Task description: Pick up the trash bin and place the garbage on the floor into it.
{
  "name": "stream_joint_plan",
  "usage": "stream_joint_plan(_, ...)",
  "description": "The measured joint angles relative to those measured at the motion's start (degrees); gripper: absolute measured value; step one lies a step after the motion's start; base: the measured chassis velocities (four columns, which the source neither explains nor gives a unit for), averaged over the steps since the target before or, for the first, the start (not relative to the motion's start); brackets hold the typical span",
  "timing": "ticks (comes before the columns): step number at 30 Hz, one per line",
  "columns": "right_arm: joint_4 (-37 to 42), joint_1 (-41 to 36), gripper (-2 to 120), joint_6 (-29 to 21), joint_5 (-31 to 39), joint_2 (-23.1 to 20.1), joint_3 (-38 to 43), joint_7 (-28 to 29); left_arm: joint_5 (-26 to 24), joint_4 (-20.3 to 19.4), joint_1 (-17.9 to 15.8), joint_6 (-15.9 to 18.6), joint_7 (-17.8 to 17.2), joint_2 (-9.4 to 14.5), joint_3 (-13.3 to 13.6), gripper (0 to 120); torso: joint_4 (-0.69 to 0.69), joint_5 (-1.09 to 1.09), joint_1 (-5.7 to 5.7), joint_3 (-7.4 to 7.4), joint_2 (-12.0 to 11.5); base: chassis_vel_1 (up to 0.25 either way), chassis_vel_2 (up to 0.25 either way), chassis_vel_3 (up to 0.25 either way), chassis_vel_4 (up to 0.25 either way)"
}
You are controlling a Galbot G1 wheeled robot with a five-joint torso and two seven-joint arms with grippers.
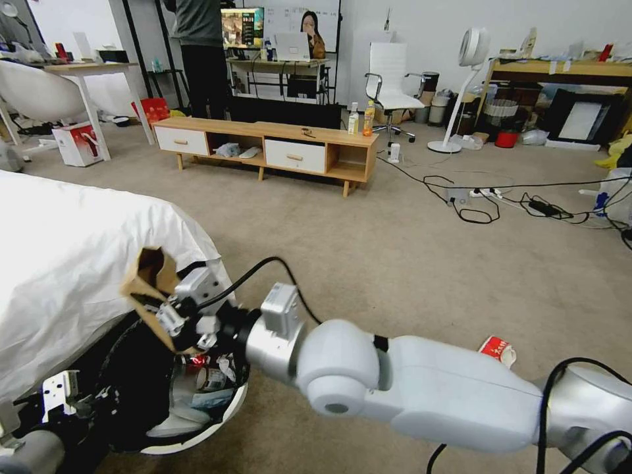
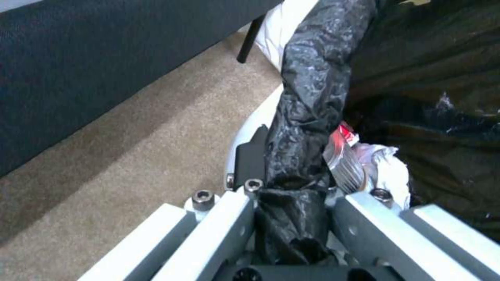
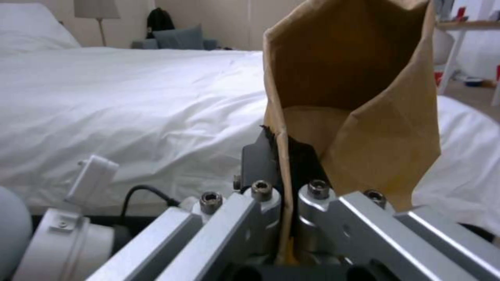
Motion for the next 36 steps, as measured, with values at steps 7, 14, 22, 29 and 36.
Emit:
stream_joint_plan(7, -0.9, -1.0, 0, -0.2, 0.3, 2.9, -2.3, 2.6, -0.1, 0.1, -0.1, 0.0, 0.0, 0.2, 0.1, 1, 0.0, 0.0, 0.0, 0.0, 0.0, 0.0, 0.0, 0.0, 0.0)
stream_joint_plan(14, -2.1, -2.0, 0, -0.6, 0.6, 4.1, -3.3, 3.9, -0.2, 0.1, 0.1, 0.0, 0.0, 0.3, 0.0, 1, 0.0, 0.01, 0.0, 0.0, 0.0, 0.0, 0.0, 0.0, 0.0)
stream_joint_plan(22, -5.7, -4.6, 0, -0.6, -1.4, 4.1, -4.6, 4.2, -0.2, 0.0, 0.3, 0.0, 0.1, 0.3, 0.2, 1, -0.01, 0.0, 0.0, 0.0, 0.0, 0.0, 0.0, 0.0, 0.0)
stream_joint_plan(29, -7.8, -6.2, 0, 0.1, -2.7, 4.2, -5.0, 4.0, -0.2, -0.2, 0.3, 0.0, 0.1, 0.3, 0.4, 1, 0.0, 0.01, 0.0, 0.0, 0.0, 0.0, 0.0, 0.0, 0.0)
stream_joint_plan(36, -9.8, -7.7, 0, 0.7, -3.6, 4.7, -5.6, 3.6, -0.3, 0.0, 0.2, 0.0, 0.2, 0.5, 0.5, 1, 0.0, 0.01, 0.0, 0.0, 0.0, 0.0, 0.0, 0.0, 0.0)
